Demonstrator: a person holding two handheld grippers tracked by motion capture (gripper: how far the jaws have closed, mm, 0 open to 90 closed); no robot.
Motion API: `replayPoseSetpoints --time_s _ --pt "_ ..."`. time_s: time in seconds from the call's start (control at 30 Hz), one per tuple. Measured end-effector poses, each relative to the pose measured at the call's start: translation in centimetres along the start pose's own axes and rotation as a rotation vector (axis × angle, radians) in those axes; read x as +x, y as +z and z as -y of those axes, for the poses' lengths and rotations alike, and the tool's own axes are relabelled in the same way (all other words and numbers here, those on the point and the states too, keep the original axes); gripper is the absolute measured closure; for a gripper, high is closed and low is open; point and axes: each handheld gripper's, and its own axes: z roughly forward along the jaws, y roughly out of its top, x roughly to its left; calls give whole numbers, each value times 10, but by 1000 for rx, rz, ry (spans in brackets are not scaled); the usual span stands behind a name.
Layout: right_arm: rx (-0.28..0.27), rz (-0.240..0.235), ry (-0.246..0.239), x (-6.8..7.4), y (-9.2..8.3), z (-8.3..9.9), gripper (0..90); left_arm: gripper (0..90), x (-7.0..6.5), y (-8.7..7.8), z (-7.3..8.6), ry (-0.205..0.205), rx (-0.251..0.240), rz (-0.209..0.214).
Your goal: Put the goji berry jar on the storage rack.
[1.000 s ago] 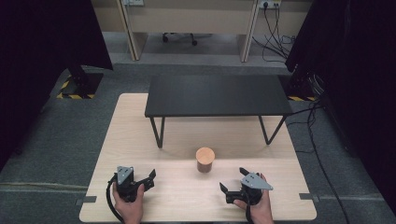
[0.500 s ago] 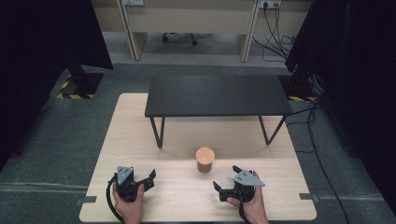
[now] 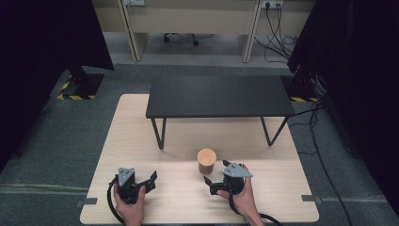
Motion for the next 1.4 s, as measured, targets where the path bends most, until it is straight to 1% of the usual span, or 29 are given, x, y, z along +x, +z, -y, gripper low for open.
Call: replayPoseSetpoints --time_s 0.17,0.43,0.57,0.63,0.8,0.83,0.87,0.93,1.0,1.07,1.1,1.4 --pt "3 -6 5 -2 8 -4 20 34 0 0 0 1 0 0" --pt "9 -12 -9 -2 18 -9 22 34 0 0 0 2 1 -1" --pt "13 -15 -8 -2 23 -12 24 34 -1 0 0 3 1 -1" --pt "23 -19 -11 -3 28 -16 36 34 -1 0 0 3 1 -1" --pt "25 -15 -9 -4 33 -19 59 34 0 0 0 4 1 1" --pt "36 -16 -17 -4 36 -22 74 34 -1 0 0 6 1 0" --pt "36 -16 -17 -4 36 -22 74 34 -1 0 0 6 1 0" --pt "41 -12 -16 -4 38 -23 106 33 0 0 0 5 1 0" --pt "46 -10 -17 -5 40 -25 168 33 0 0 0 7 3 1" --pt "53 1 -21 -3 41 -26 203 34 0 0 0 6 2 2" --pt "54 3 -25 -3 42 -27 244 34 0 0 0 7 2 2" --pt "47 20 -37 2 41 -25 259 34 0 0 -1 8 3 3"
